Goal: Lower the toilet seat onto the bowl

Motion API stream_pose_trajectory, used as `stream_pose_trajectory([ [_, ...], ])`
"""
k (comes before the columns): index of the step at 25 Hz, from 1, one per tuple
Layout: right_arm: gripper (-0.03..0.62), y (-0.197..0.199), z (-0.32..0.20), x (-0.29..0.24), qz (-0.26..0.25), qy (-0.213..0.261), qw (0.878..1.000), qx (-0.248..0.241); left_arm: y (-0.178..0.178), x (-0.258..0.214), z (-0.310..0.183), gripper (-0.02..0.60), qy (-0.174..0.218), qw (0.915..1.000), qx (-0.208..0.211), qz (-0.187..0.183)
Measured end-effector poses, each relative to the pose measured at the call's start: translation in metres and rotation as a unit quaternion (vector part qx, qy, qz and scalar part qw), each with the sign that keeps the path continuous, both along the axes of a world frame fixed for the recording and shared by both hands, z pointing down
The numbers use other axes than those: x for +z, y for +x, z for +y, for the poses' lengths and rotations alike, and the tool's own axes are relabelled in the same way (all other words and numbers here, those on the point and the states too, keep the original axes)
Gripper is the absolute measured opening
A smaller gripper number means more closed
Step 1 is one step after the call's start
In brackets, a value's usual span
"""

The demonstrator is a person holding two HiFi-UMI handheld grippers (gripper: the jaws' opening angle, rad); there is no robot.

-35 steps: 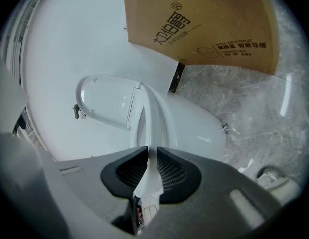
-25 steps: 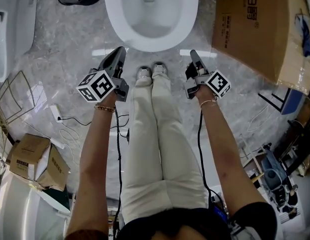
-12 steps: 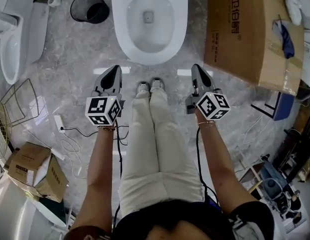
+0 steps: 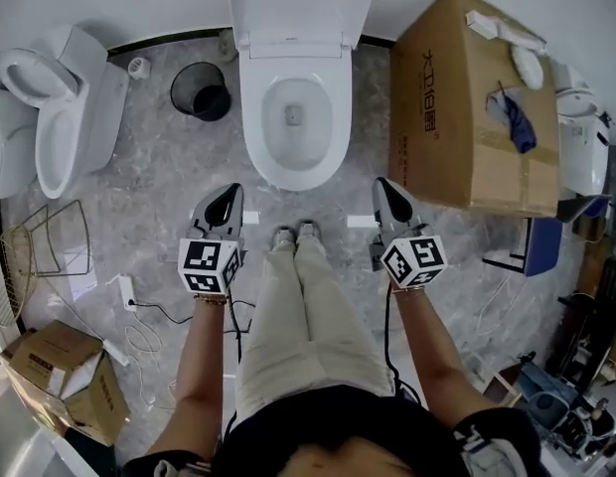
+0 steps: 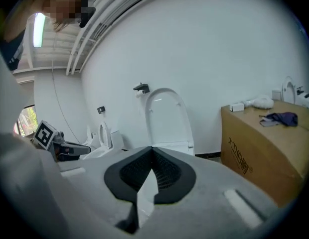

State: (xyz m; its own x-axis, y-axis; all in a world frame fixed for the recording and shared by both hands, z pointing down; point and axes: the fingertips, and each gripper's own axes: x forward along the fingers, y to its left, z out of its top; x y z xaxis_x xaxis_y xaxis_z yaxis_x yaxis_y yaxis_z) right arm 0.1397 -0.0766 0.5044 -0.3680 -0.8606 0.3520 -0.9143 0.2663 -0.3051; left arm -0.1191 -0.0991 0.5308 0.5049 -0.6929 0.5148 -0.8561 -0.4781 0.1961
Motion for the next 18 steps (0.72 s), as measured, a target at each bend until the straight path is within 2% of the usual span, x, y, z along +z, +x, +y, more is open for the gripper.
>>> stream_pose_trajectory([
  [11,0.005,0.003,0.03,-0.109,0.03,0.063,0.997,-0.01,-0.01,-0.115,0.022,0.002,0.058,0.9979,-0.03,0.001],
  [18,0.005,0.002,0.053,-0.152,0.06,0.098,0.993,-0.016,-0.023,-0.159,0.041,0.002,0.082,0.9945,-0.065,0.0],
])
